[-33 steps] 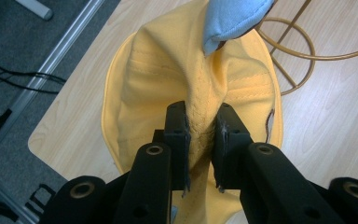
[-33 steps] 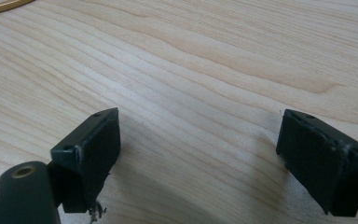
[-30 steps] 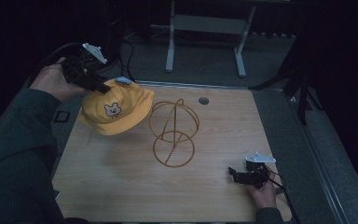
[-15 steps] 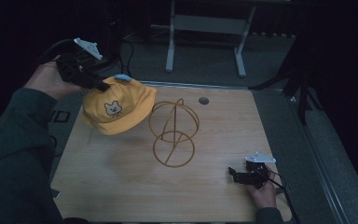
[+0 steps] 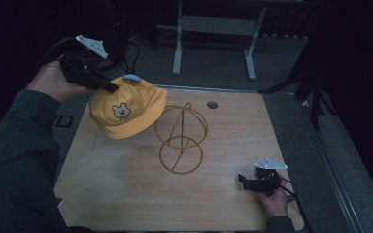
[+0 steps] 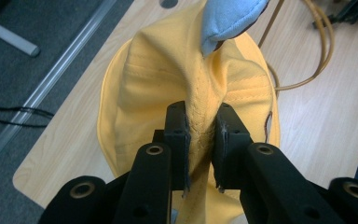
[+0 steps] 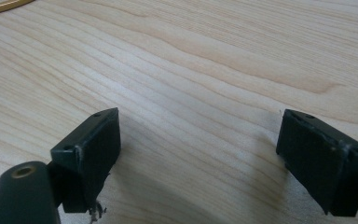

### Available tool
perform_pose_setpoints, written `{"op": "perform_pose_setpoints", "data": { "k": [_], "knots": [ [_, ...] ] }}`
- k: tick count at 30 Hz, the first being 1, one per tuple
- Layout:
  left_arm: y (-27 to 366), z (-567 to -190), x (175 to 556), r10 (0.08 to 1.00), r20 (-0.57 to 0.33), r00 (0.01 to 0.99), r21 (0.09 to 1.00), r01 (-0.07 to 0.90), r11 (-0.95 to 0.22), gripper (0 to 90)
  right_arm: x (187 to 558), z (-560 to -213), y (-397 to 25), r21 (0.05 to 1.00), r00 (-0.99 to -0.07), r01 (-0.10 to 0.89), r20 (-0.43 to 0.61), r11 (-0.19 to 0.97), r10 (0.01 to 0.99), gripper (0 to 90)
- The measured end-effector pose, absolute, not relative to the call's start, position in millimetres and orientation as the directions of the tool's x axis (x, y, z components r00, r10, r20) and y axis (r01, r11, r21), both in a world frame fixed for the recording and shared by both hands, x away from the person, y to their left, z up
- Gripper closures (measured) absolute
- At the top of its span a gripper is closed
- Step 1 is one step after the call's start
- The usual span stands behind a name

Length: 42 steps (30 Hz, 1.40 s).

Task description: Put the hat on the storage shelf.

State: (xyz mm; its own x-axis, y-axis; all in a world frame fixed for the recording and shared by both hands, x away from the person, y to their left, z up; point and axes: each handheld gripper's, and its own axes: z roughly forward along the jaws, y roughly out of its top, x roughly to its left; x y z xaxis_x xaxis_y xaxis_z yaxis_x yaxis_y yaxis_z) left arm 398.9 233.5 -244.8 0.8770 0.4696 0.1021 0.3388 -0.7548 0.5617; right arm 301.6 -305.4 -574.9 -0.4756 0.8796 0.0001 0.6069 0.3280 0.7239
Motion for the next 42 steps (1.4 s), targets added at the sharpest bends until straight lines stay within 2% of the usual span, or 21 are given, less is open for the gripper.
{"op": "perform_pose_setpoints", "data": {
  "k": [20,42],
  "knots": [
    [217,-233,391,0.401,0.089,0.912,0.597,0.273,-0.754,77.8,301,-575,-305,0.725,-0.477,0.605,-0.001,0.330,0.879,13.6],
    [169,-231,394,0.303,0.095,0.948,0.589,0.192,-0.785,77.6,301,-575,-305,0.725,-0.478,0.605,-0.001,0.330,0.879,13.6]
  ]
}}
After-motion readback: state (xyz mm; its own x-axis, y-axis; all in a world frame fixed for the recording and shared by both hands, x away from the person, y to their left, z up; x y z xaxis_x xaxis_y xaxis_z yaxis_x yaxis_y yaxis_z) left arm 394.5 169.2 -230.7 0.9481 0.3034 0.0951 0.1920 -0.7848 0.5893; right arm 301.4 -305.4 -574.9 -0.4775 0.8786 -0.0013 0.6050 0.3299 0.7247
